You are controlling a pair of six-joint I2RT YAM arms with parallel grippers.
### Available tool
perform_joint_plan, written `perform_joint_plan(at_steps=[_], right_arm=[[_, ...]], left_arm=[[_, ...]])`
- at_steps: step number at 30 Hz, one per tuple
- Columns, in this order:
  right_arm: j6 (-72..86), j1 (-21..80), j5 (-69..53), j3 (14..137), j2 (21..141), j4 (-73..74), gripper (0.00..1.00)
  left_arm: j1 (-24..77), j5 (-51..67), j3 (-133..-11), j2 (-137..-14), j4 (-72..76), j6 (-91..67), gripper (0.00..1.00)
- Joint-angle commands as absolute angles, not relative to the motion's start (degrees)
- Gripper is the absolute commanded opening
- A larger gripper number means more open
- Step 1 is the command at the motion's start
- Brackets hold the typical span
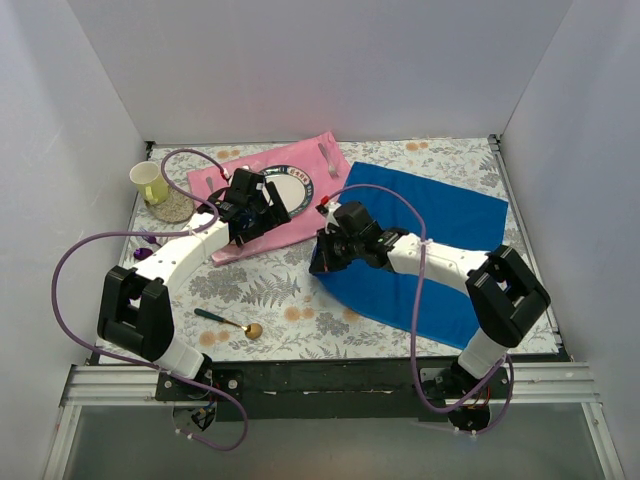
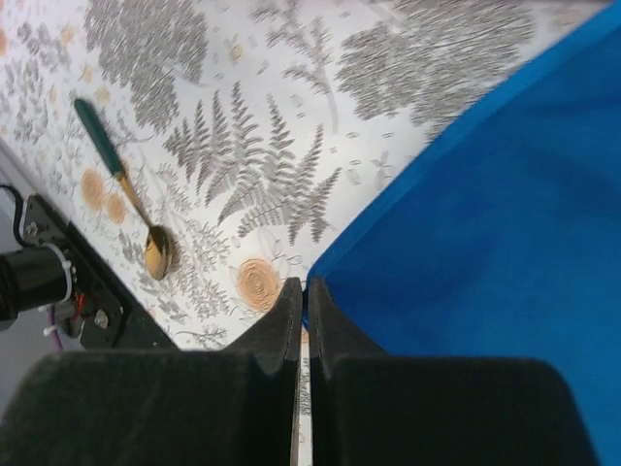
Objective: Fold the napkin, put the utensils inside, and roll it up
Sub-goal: Fold the napkin
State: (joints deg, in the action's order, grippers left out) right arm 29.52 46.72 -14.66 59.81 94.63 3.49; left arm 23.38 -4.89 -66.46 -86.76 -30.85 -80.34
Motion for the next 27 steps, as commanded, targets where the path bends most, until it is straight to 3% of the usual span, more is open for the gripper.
perform_joint_plan(at_steps=[1,8,15,27], right_arm=[[27.4,41.1,-9.1,60.5,88.7,8.7,0.01],[21.7,28.7,4.3,61.7,82.3,15.4,0.01],[14.4,15.7,16.9,63.0,83.7,15.1,0.01],[7.1,3.0,22.7,65.3,90.5,8.1,0.01]], left_arm=[[23.1,-3.4,-66.1,-85.2,-29.8,-79.5,0.76],[23.2,3.5,-65.3,-85.5,-26.2,-78.5,0.77],[24.4,7.5,-66.1,-86.4,-24.9,-78.1,0.77],[27.9,8.4,-67.9,-88.5,-25.0,-78.6,0.76]])
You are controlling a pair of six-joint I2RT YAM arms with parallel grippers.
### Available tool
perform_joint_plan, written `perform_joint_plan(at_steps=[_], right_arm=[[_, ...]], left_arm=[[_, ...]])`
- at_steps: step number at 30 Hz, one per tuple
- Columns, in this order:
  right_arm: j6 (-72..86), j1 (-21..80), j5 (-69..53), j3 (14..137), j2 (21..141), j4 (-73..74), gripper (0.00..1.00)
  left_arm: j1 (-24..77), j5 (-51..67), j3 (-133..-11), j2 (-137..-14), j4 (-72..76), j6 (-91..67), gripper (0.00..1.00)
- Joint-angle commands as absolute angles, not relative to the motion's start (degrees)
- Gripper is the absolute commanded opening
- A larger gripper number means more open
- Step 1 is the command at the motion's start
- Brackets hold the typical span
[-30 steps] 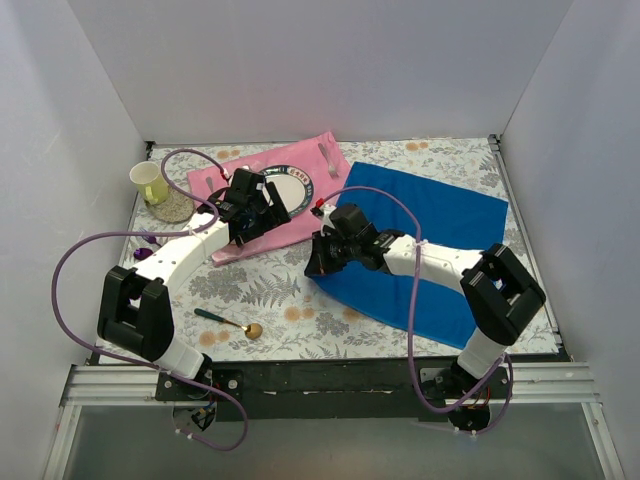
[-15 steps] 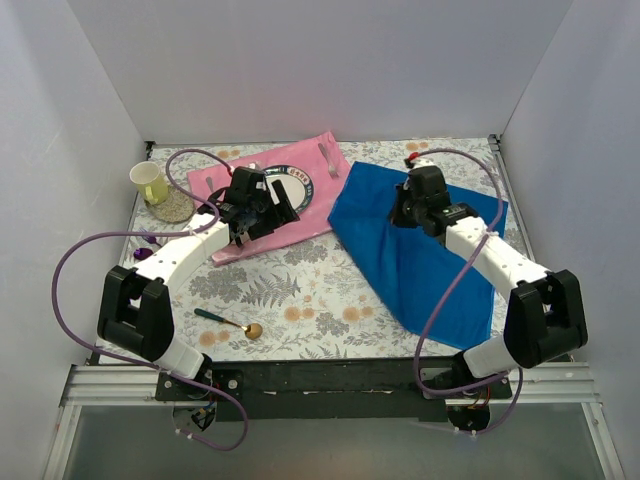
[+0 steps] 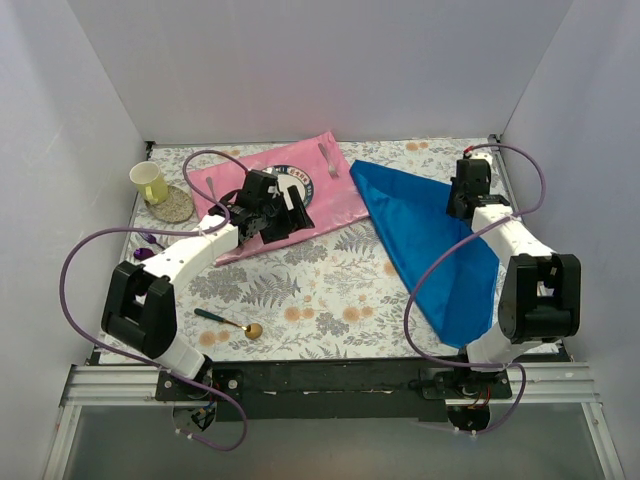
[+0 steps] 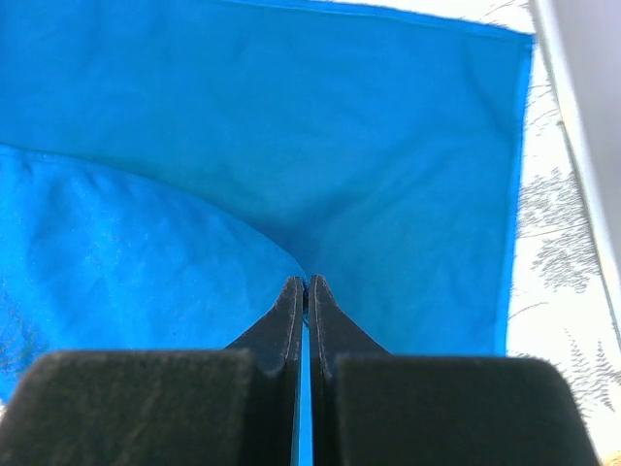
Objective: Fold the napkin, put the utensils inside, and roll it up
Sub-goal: Fold the napkin
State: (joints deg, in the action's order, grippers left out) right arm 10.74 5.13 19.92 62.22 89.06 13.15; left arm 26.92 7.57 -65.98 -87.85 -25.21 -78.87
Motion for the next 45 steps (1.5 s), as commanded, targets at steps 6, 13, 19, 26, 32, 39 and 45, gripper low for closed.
perform_joint_plan(at_steps=[6,13,19,26,32,39,45], right_arm=[[5.2,1.5,22.7,67.1,93.7,6.2,0.01],[4.9,0.5,25.5,68.4,95.4,3.9,0.01],[5.1,-1.7,27.5,70.3,98.3,2.9,0.01],[5.3,-3.1,26.5,71.8,101.8,1.1,0.01],[5.1,-3.6,29.9,73.3,103.9,1.4,0.01],[4.2,-4.1,33.7,74.9,104.1,2.9,0.01],[2.9,-4.4,35.1,74.6,103.6,0.8,0.01]], left_arm=[[28.9,8.3,-68.7,-89.6,-25.0,-78.6,0.76],[29.8,8.2,-69.8,-90.8,-25.1,-78.7,0.76],[30.0,8.2,-70.5,-91.6,-25.3,-78.4,0.77],[30.1,8.1,-71.5,-92.5,-25.7,-78.0,0.78],[30.1,8.2,-72.0,-93.3,-26.2,-77.9,0.78],[31.0,7.0,-75.8,-96.3,-28.8,-78.3,0.77],[31.9,5.8,-77.9,-98.2,-29.6,-80.4,0.77]])
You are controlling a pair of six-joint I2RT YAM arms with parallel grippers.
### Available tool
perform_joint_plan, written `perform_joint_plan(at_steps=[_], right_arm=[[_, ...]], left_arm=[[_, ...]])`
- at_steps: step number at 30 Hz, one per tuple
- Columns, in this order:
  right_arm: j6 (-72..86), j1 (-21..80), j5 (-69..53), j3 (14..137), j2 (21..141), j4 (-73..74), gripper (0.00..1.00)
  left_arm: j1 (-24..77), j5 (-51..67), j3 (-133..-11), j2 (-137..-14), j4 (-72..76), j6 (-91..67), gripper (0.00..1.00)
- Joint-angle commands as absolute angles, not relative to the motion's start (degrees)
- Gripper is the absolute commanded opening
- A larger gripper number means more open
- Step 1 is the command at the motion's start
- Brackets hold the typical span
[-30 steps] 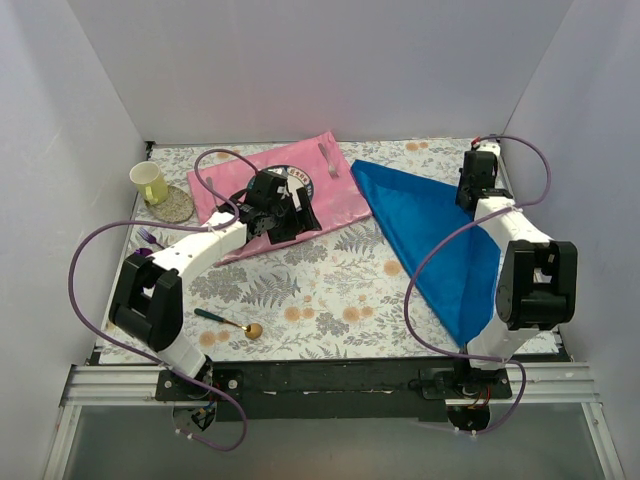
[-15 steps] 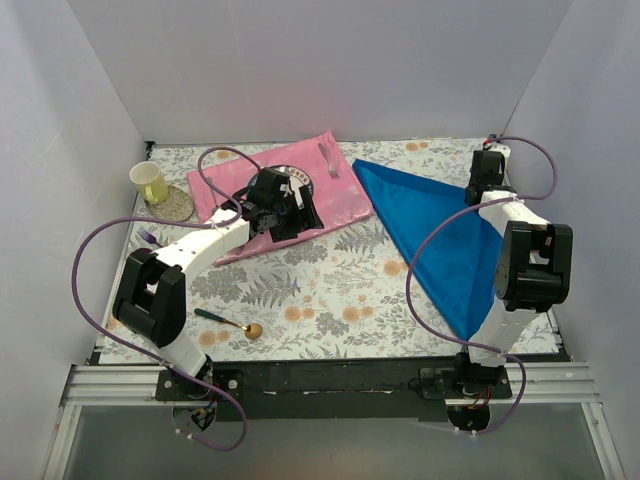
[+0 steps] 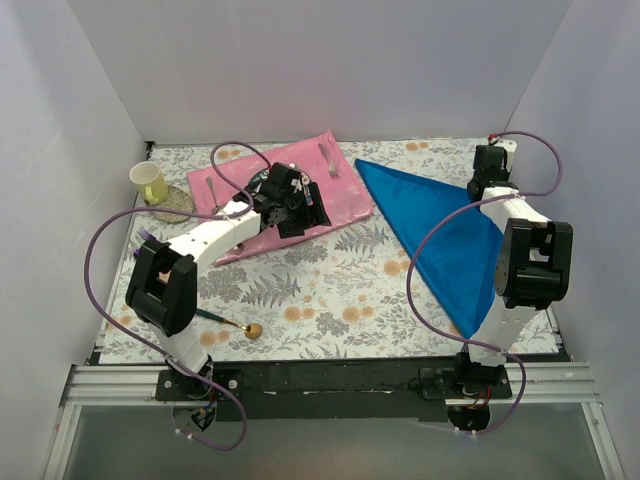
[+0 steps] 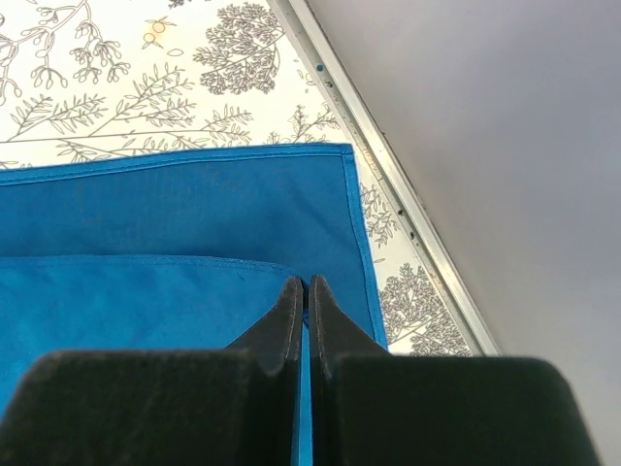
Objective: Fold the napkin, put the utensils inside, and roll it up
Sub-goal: Fold the napkin
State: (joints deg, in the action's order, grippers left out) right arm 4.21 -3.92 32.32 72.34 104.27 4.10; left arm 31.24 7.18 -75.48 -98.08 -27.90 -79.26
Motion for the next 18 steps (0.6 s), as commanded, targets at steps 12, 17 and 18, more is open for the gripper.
perform_joint_plan(at_steps=[12,17,18], right_arm=[[3.0,-5.1,35.5,77.3,105.4,0.5,0.01],[2.5,-5.7,35.4,80.2,106.9,1.6,0.01],[2.5,-5.7,35.2,80.4,107.0,1.4,0.01]], left_arm=[[32.1,4.5,-81.6,-100.7,-32.3,-80.9,0.77],[32.2,4.4,-82.2,-100.9,-32.3,-81.0,0.77],[32.2,4.5,-82.3,-100.9,-32.3,-81.0,0.77]])
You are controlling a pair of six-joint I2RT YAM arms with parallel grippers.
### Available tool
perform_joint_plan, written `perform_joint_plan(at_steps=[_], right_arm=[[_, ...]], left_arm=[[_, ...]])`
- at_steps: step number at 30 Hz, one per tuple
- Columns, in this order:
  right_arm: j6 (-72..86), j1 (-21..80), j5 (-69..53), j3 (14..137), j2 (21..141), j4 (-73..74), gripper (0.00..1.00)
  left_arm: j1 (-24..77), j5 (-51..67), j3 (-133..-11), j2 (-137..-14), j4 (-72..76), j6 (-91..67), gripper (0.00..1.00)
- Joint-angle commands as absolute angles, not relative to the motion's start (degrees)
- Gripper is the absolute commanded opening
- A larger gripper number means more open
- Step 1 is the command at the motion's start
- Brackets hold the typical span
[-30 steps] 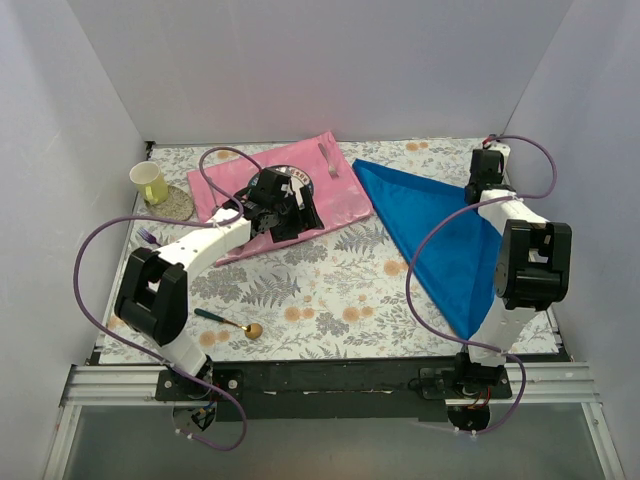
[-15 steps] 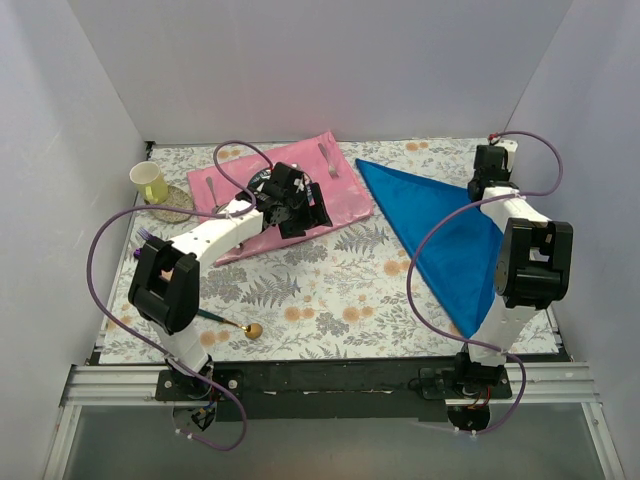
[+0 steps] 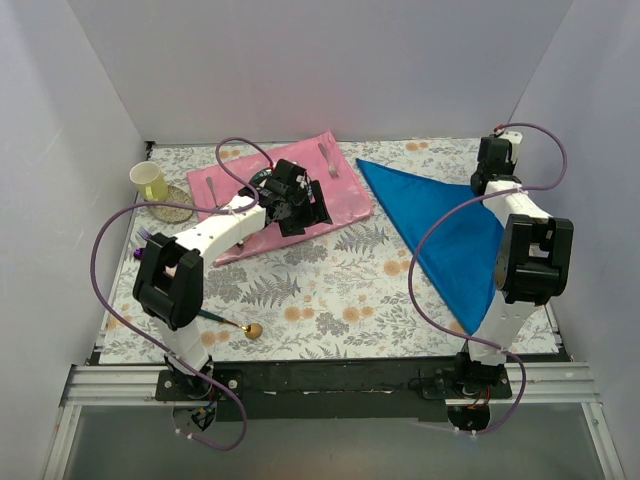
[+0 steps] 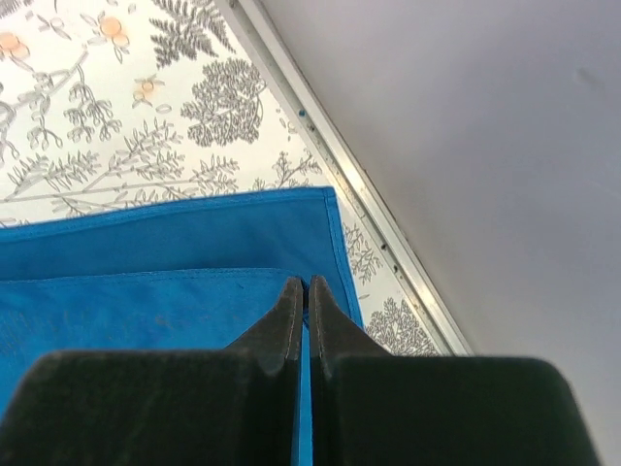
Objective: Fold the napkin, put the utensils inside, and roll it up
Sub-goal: Fold the napkin
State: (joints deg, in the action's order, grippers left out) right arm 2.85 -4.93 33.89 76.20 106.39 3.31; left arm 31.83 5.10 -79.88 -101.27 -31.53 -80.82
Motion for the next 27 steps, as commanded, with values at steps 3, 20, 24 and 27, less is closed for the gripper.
perform_joint_plan(at_steps=[3,20,24,27], right_arm=[[1.9,-5.7,34.7,81.5,107.5,1.3,0.01],[2.1,-6.9,30.8,84.1,112.9,2.3,0.01],[2.5,-7.2,30.1,85.0,114.4,2.7,0.01],[3.2,-7.6,30.0,86.3,116.0,3.9,0.01]], left_arm=[[32.3,4.4,-82.3,-101.0,-32.3,-81.0,0.78],[32.3,5.0,-83.3,-101.3,-32.3,-80.7,0.81],[32.3,5.3,-83.6,-101.8,-32.4,-80.7,0.81],[32.6,5.4,-83.9,-102.0,-32.5,-80.7,0.81]])
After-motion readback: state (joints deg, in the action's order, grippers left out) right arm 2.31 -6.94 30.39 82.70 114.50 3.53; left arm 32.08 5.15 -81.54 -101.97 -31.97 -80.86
